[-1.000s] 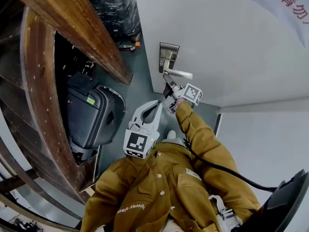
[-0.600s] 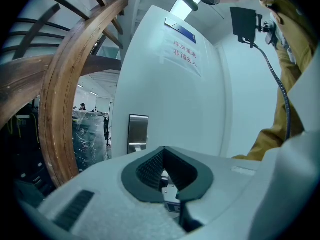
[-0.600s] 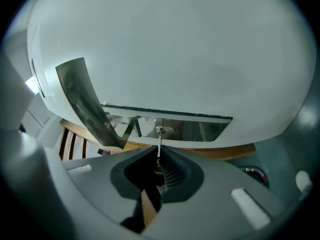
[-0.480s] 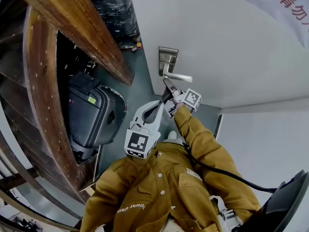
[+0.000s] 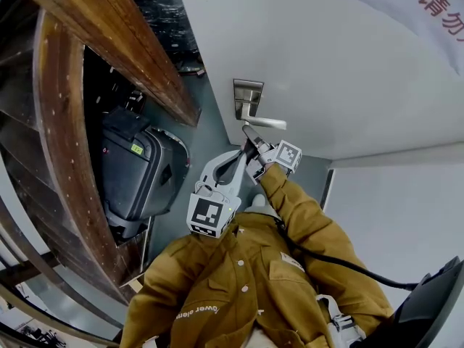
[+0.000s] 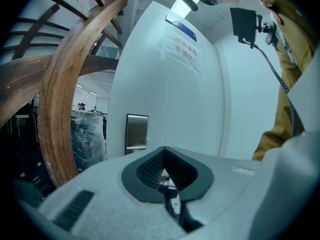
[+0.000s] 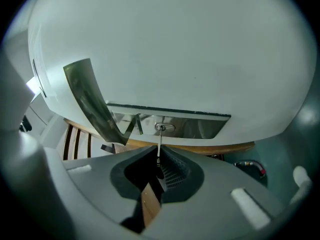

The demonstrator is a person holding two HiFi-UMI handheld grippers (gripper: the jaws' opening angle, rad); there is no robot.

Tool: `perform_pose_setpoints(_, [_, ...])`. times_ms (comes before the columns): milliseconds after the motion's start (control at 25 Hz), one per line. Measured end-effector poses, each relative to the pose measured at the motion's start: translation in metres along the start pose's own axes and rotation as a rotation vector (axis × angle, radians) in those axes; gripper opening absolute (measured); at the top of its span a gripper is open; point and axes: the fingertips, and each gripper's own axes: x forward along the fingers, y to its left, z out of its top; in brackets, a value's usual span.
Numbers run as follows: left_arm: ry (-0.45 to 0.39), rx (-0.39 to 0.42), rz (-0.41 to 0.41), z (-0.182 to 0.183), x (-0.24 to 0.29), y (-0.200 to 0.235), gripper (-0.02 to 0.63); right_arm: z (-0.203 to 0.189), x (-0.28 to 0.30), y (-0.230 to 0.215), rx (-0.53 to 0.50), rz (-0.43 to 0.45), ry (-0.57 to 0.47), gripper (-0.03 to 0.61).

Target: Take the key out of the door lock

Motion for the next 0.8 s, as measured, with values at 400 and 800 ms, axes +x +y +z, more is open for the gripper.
perform_pose_setpoints(400, [-0.008,-0.020,0.002,0.000,0.003,0.004,-0.002,-0.027,-0.035,-0.006,0.066,-0.005,0.014,0.028])
perform_pose_setpoints(800, [-0.022,-0.009,-0.022,0.008,0.012,0.005,-0.002,-0.002,-0.048,0.073,-0.194,0.005,0.117,0.028])
